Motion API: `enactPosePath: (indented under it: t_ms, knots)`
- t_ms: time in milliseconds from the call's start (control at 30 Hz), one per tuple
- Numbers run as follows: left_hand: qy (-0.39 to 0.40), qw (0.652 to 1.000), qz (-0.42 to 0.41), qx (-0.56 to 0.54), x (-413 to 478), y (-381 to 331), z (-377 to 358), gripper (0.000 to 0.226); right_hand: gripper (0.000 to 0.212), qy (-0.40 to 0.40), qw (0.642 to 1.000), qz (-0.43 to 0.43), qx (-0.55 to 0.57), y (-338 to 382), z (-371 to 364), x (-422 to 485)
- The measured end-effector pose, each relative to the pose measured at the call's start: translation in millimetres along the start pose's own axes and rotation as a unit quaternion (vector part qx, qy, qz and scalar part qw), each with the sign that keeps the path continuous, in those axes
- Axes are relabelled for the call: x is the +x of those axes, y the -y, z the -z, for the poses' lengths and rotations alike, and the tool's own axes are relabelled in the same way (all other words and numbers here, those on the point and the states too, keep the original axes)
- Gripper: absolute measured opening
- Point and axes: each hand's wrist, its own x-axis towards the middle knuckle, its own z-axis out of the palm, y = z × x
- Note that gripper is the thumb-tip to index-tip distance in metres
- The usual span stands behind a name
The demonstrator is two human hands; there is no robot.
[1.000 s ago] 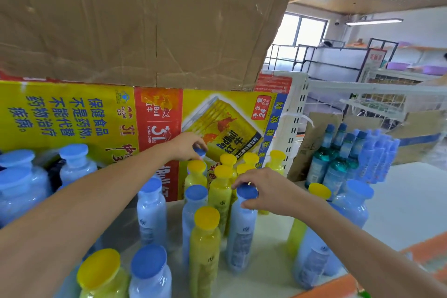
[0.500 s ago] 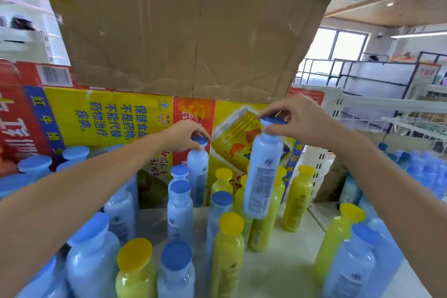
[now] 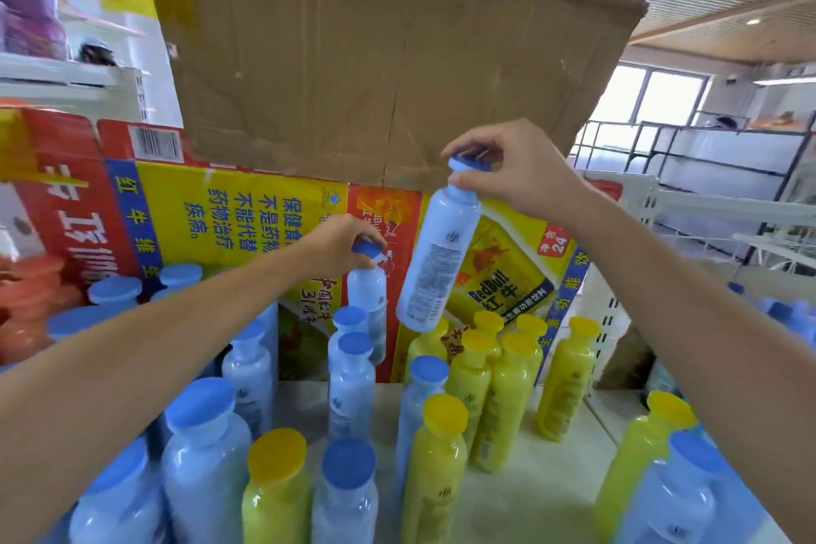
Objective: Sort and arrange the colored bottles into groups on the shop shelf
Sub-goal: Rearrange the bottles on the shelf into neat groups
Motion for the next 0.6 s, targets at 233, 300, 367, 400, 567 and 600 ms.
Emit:
enactPosePath:
  t_ms: [233, 300, 367, 400, 567, 600]
  knots:
    - [-0.051, 0.998, 0.035, -0.031, -6, 8, 4, 0.029, 0.025, 0.047, 0.999, -0.010, -0.002, -2, -50, 4]
    - [-0.048, 0.998, 0.030, -0.027, -9, 7, 1, 0.030, 0.026, 0.068, 0.998, -0.015, -0.008, -3, -63, 4]
    - [-0.037, 0.999, 0.029, -0.023, -12, 8, -5, 0.031, 0.027, 0.083, 0.996, -0.017, -0.021, -5, -75, 3]
    - [-0.028, 0.999, 0.032, -0.022, -13, 10, -9, 0.032, 0.028, 0.092, 0.995, -0.018, -0.023, -6, -82, 2]
    - [0.029, 0.998, 0.059, 0.008, -15, 20, -23, 0.032, 0.027, 0.145, 0.988, -0.047, -0.008, -18, -115, -9]
    - [0.043, 0.997, 0.062, 0.012, -16, 22, -26, 0.033, 0.029, 0.155, 0.986, -0.052, -0.010, -21, -121, -12]
